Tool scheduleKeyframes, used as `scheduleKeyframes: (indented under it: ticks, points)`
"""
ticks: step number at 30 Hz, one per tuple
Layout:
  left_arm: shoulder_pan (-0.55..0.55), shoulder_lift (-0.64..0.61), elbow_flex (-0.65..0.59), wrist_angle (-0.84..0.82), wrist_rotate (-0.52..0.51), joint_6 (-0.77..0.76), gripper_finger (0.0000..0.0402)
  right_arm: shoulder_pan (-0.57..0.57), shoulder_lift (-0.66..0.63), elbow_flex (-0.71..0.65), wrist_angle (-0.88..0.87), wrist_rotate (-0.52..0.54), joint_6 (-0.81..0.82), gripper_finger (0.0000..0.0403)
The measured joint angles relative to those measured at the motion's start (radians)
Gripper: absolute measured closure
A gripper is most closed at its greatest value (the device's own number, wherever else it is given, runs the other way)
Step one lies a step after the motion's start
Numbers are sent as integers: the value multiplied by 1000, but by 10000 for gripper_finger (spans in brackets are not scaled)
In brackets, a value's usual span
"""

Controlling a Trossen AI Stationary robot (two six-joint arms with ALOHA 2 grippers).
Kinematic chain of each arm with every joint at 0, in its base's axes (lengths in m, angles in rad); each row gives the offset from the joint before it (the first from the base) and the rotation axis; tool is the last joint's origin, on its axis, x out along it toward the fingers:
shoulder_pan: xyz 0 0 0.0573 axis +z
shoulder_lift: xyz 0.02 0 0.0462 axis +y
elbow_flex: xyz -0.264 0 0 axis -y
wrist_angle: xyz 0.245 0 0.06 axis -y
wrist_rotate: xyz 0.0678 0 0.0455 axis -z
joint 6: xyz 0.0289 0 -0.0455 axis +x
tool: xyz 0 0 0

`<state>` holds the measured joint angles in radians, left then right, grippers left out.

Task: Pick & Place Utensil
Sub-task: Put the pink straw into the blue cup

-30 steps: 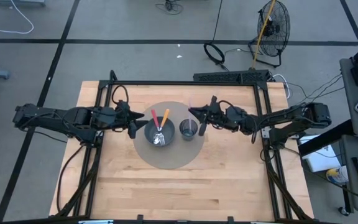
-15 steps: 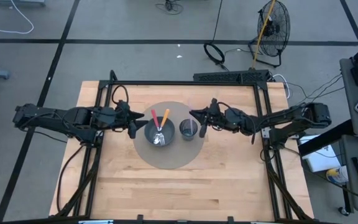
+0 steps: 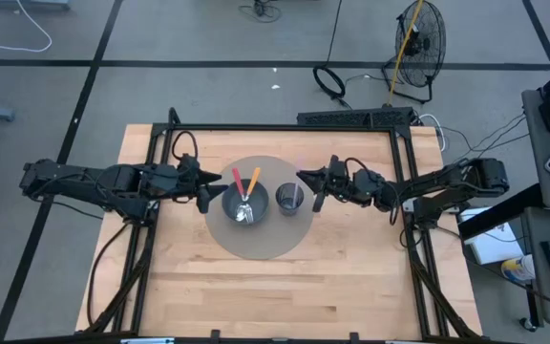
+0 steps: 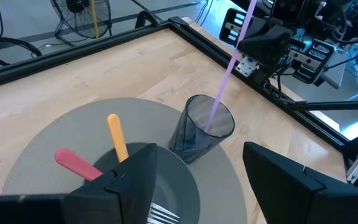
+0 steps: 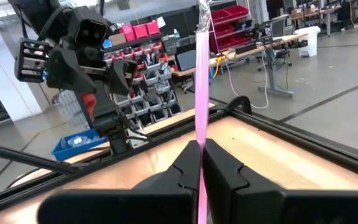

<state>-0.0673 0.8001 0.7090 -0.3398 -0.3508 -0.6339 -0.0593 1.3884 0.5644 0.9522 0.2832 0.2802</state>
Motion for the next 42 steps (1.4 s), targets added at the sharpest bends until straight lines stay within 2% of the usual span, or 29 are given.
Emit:
scheduleKeyframes:
  ticks: [15, 29, 42]
  points:
    - [0, 0, 0, 0, 0, -3, 158, 0, 0, 0, -35, 1, 18, 397]
    - [0, 0, 0, 0, 0, -3, 158, 0, 0, 0, 9, 2, 15, 269]
    - [0, 0, 0, 0, 0, -16, 158, 0, -20, 0, 158, 3, -25, 224]
